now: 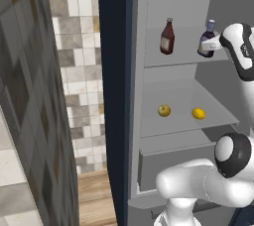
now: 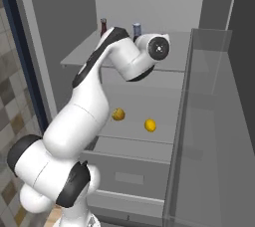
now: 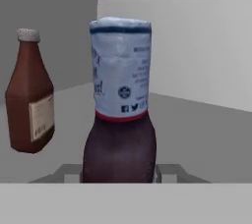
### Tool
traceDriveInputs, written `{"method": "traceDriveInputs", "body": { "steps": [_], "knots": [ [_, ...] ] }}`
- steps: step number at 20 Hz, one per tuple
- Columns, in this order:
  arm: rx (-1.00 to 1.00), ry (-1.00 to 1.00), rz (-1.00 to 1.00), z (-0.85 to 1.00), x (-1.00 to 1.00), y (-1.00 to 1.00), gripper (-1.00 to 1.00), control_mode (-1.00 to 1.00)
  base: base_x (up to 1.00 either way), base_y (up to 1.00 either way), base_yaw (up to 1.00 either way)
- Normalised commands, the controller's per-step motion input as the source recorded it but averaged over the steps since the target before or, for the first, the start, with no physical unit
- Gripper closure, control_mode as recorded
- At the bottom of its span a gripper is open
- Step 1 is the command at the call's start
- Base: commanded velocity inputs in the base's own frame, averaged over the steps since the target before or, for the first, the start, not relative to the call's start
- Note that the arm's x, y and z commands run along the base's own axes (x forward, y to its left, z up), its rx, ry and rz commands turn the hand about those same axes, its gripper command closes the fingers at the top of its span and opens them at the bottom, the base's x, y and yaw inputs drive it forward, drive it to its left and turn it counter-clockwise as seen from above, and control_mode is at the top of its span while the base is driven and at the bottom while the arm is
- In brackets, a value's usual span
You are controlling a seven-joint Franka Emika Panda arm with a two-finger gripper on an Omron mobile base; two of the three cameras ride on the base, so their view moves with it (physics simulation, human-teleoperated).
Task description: Place the ketchup and condiment bottle from the counter to the top shelf of the fridge. If the existing items in the fridge are on the top shelf, move them to other shelves.
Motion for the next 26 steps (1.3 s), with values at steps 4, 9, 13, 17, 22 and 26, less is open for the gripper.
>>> {"method": "traceDriveInputs", "body": {
  "steps": [4,9,13,17,22,26],
  "knots": [
    [-0.08,0.07,0.0,-0.24,0.6,0.0,1.0,-1.0,0.0,0.0,0.0],
    [-0.01,0.07,0.0,-0.2,0.64,0.0,1.0,-1.0,0.0,0.0,0.0],
    [0.0,0.02,0.0,-0.49,0.42,0.0,1.0,-1.0,0.0,0.0,0.0],
    [0.0,-0.02,0.0,-0.48,0.31,0.0,1.0,-1.0,0.0,0.0,0.0],
    [0.0,-0.1,0.0,-0.45,0.34,0.01,1.0,-1.0,0.0,0.0,0.0],
    [0.0,-0.11,0.0,-0.31,0.47,0.1,1.0,-1.0,0.0,0.0,0.0]
  ]
}}
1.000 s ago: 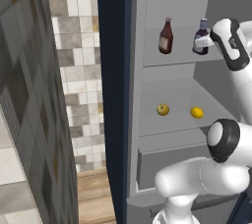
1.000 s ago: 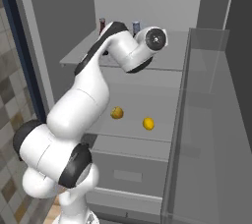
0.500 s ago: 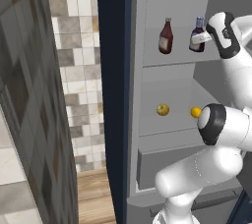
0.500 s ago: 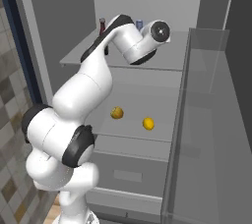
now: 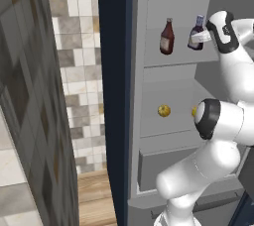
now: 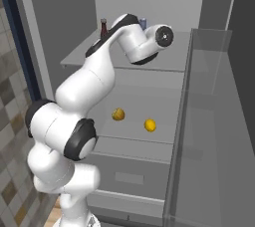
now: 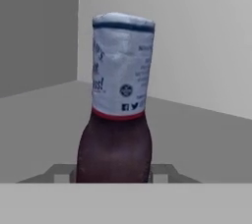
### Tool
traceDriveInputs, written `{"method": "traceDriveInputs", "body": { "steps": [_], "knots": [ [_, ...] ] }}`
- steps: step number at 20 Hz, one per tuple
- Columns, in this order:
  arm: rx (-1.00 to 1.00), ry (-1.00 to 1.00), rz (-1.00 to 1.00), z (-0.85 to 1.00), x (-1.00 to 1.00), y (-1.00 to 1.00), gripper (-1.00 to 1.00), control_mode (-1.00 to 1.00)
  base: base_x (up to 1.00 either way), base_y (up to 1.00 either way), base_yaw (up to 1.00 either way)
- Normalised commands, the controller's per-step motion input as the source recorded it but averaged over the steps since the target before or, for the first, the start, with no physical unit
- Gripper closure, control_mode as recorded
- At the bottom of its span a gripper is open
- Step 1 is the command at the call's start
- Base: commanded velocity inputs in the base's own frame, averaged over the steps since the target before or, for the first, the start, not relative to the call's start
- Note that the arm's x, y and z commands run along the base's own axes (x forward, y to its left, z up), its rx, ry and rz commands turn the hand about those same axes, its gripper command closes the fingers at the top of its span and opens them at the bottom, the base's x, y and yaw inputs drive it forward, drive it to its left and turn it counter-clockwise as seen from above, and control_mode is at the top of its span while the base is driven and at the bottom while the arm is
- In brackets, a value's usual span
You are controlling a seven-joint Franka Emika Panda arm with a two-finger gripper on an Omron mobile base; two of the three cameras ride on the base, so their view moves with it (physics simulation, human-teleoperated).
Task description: Place the ketchup and condiment bottle from the counter to the top shelf of the fridge. If the existing items in the fridge are on the top shelf, move them to other shelves.
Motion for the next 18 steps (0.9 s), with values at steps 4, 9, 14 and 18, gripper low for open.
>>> {"method": "traceDriveInputs", "body": {
  "steps": [4,9,14,18],
  "knots": [
    [0.0,-0.07,-0.01,-0.16,0.3,0.09,-1.0,-1.0,0.0,0.0,0.0],
    [0.0,0.0,-0.03,0.02,-0.08,0.0,-1.0,-1.0,0.0,0.0,0.0],
    [0.0,0.0,-0.08,0.05,-0.16,0.0,-1.0,-1.0,0.0,0.0,0.0],
    [0.0,-0.02,-0.05,0.08,-0.62,0.0,-1.0,-1.0,0.0,0.0,0.0]
  ]
}}
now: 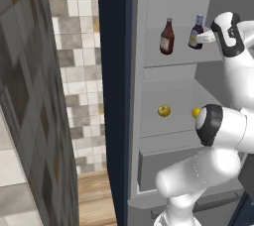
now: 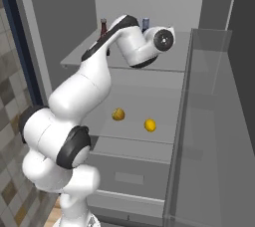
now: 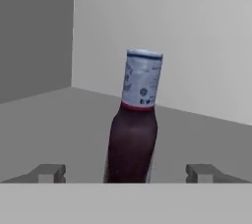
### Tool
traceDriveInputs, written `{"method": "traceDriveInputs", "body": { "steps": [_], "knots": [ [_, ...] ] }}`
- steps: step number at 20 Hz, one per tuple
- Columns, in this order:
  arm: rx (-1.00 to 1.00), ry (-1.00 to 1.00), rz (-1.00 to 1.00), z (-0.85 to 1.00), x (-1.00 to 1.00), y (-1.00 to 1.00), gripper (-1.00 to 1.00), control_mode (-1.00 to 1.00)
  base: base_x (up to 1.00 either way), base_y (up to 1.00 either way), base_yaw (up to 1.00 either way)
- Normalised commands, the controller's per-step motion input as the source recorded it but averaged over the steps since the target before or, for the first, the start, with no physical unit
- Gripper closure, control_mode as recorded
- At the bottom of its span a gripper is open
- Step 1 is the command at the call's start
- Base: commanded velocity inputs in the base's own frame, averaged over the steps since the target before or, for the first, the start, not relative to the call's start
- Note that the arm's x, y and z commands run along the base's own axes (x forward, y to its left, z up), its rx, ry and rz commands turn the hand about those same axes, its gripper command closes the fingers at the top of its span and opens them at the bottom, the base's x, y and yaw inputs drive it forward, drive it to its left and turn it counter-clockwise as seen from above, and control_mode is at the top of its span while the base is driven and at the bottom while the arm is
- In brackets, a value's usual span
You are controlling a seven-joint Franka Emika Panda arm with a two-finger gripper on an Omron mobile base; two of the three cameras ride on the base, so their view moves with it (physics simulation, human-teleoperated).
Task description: Place the ketchup and condiment bottle from the counter to the top shelf of the fridge. If the existing items in the fridge are on the top shelf, move them to other shelves.
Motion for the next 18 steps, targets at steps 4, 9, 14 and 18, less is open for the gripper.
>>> {"method": "traceDriveInputs", "body": {
  "steps": [4,9,14,18],
  "knots": [
    [0.0,-0.09,-0.05,0.09,-1.0,0.0,-1.0,-1.0,0.0,0.0,0.0],
    [-0.01,-0.19,-0.04,0.14,-1.0,0.21,-1.0,-1.0,0.0,0.0,0.0],
    [-0.07,-0.23,-0.02,0.12,-1.0,0.57,-1.0,-1.0,0.0,0.0,0.0],
    [-0.06,-0.26,-0.02,0.15,-1.0,0.54,-1.0,-1.0,0.0,0.0,0.0]
  ]
}}
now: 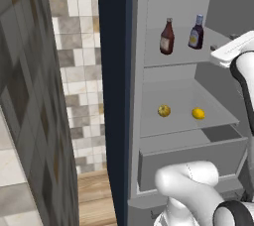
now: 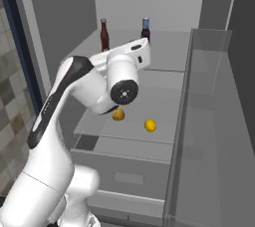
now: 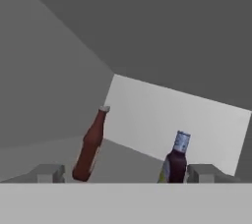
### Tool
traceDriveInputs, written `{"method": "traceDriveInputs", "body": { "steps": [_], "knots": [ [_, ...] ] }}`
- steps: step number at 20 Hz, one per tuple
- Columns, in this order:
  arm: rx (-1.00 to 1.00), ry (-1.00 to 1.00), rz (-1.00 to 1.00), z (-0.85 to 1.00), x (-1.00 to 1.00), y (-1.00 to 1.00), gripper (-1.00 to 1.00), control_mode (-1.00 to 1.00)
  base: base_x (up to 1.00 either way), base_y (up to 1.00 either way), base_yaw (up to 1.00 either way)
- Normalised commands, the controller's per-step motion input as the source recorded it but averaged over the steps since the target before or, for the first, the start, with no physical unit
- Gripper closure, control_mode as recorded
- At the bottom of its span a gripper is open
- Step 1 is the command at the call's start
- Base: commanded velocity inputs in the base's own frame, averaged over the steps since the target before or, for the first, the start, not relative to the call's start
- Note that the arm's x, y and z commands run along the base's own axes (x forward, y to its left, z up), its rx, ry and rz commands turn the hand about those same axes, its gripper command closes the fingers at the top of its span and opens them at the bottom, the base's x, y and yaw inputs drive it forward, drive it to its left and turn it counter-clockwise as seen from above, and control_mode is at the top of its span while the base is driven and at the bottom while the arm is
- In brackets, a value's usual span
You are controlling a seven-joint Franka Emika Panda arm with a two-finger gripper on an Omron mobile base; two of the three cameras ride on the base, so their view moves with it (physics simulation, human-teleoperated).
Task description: Place the ketchup and condiment bottle from the counter to the top shelf of the fridge. If the existing items in the fridge are on the top shelf, move them to other shelves.
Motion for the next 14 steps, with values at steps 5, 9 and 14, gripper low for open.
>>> {"method": "traceDriveInputs", "body": {
  "steps": [5,9,14],
  "knots": [
    [-0.06,-0.25,-0.01,0.15,-1.0,0.47,-1.0,-1.0,0.0,0.0,0.0],
    [-0.11,-0.2,0.0,0.08,-1.0,0.47,-1.0,-1.0,0.0,0.0,0.0],
    [-0.04,-0.24,0.0,0.11,-1.0,0.13,-1.0,-1.0,0.0,0.0,0.0]
  ]
}}
